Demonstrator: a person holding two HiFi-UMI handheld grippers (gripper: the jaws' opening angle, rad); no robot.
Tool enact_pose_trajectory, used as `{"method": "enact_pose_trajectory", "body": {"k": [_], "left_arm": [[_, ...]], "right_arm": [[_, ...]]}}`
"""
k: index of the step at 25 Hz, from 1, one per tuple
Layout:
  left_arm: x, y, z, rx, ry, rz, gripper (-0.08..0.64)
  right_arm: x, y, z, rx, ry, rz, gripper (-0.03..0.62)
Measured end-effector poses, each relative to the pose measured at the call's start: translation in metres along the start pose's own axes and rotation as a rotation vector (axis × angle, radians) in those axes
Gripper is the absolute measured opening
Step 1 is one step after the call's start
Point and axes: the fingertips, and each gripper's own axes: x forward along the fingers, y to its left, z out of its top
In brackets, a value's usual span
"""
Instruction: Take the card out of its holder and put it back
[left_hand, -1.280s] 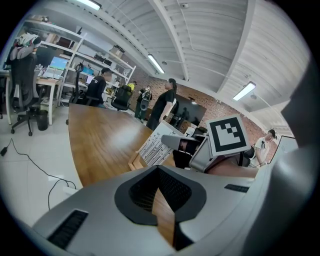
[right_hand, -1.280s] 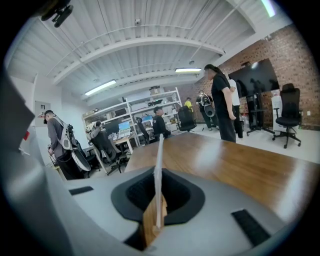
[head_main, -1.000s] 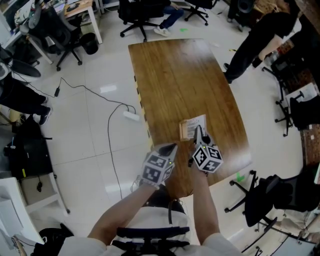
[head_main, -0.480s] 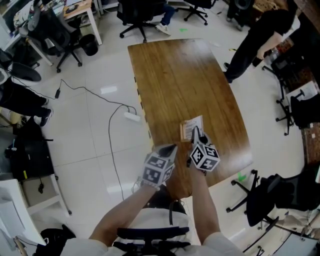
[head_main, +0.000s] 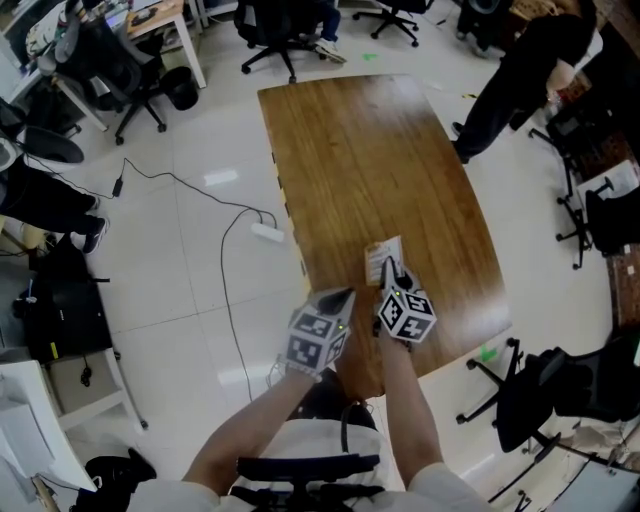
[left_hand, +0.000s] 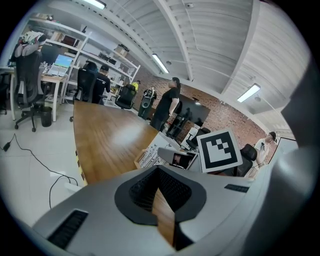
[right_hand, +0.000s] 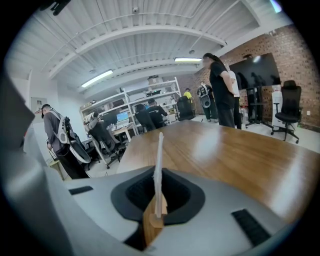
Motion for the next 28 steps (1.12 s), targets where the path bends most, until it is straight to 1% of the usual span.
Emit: {"method": "enact_pose_trajectory", "body": {"k": [4, 7, 9, 10, 11, 17, 19, 20, 21, 22, 24, 26, 28], "left_arm": [[0.0, 0.002, -0.002, -0.004, 0.0, -0.001, -0.008], [-0.001, 0.002, -0.004, -0.006, 0.003, 0.005, -0.008], [-0.003, 0.002, -0.003, -0.007, 0.001, 0.009, -0.008], [-0.005, 0.003, -0.002, -0.005, -0.003, 0.009, -0.008], [-0.007, 0.003, -0.001, -0.002, -0.01, 0.006, -0.008], [-0.035, -0.006, 0.011, 0.032, -0.044, 0.012, -0.008], [-0.047, -0.01, 0.016, 0.043, -0.067, 0.016, -0.008], [-0.054, -0.013, 0.018, 0.048, -0.08, 0.016, -0.008], [-0.062, -0.017, 0.018, 0.053, -0.092, 0.017, -0.008], [-0.071, -0.022, 0.017, 0.059, -0.106, 0.017, -0.008], [-0.092, -0.031, 0.015, 0.07, -0.134, 0.019, -0.008], [-0.114, -0.041, 0.011, 0.077, -0.162, 0.024, -0.008], [-0.135, -0.053, 0.002, 0.082, -0.184, 0.025, -0.008]], "right_arm": [[0.001, 0.0, -0.003, -0.006, 0.0, 0.0, 0.023], [0.001, 0.0, -0.004, -0.011, 0.005, 0.013, 0.061], [-0.004, -0.002, 0.001, -0.005, -0.01, 0.023, 0.172], [-0.008, -0.002, 0.005, -0.001, -0.022, 0.028, 0.199], [-0.012, -0.002, 0.01, 0.001, -0.038, 0.031, 0.211], [-0.064, 0.006, 0.064, -0.028, -0.181, 0.034, 0.219], [-0.087, 0.016, 0.084, -0.052, -0.223, 0.056, 0.214], [-0.1, 0.023, 0.091, -0.063, -0.24, 0.072, 0.175], [-0.114, 0.029, 0.096, -0.073, -0.256, 0.085, 0.159], [-0.128, 0.035, 0.1, -0.081, -0.272, 0.094, 0.092], [-0.157, 0.046, 0.102, -0.091, -0.295, 0.108, -0.003], [-0.186, 0.058, 0.097, -0.097, -0.297, 0.126, -0.005], [-0.214, 0.067, 0.083, -0.095, -0.281, 0.132, -0.005]]}}
